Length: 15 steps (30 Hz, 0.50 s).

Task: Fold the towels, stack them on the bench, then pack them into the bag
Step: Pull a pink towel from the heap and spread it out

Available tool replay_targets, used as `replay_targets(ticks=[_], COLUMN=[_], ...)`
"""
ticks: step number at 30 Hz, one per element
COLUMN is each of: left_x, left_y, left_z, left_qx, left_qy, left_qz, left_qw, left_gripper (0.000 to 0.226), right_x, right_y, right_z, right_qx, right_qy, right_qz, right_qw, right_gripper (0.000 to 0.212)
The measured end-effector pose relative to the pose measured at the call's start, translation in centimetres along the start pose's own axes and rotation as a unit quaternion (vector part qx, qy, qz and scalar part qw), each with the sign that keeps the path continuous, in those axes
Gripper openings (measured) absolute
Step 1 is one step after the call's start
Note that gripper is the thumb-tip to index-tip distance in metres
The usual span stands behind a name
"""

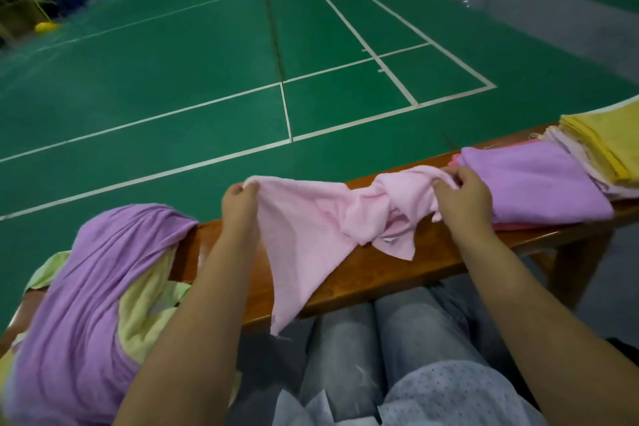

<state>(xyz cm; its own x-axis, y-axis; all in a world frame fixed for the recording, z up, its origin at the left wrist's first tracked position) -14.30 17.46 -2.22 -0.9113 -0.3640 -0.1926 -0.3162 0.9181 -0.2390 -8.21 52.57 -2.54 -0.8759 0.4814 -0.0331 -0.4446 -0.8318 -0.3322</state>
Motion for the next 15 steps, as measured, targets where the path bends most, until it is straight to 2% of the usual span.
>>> replay_targets(ticks=[2,4,7,11,13,15], left_x=[-0.2,-1.1,-3.5,-6.7,-7.7,-8.3], left_y=[-2.0,-2.8,-2.2,0.2,1.1,1.8], left_z=[-1.2,-1.4,0.7,4.8,6.9,7.4], left_qx=[-0.034,-0.059,-0.001,0.129,0.205,0.234], left_qy=[0.038,0.060,0.063,0.029,0.007,0.016], left_qz=[-0.016,0.002,0.056,0.159,0.205,0.216], left_qw=[0.999,0.996,0.996,0.978,0.957,0.948], left_gripper=[0.014,0.014,0.019,0.035,0.031,0.017], right_x=[-0.3,-0.7,-2.0,-4.6,-5.5,-5.7], right_y=[-0.5,-0.1,2.5,6.5,7.4,7.6], right_z=[1.3,1.6,0.4,-1.7,-1.9,-1.8], right_qx=[0.012,0.003,-0.038,-0.101,-0.096,-0.054], right_qy=[-0.029,-0.042,-0.013,0.022,0.002,-0.013], right_qz=[-0.028,-0.018,0.082,0.244,0.300,0.313], right_qw=[0.999,0.999,0.996,0.964,0.949,0.948], right_gripper=[0.017,0.015,0.030,0.051,0.055,0.054])
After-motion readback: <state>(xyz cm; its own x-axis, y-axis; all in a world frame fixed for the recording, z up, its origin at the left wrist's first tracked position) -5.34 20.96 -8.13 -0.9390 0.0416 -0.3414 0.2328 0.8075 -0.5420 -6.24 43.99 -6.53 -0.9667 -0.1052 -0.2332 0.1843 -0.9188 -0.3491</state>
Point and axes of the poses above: each hand's wrist, its own x-axis towards the middle knuckle, its own y-axis out of the palm, z = x × y, the point moved 6 cm from there along x, towards the middle knuckle, and after that the axes turned 6 degrees about z, right-handed, at the moved point
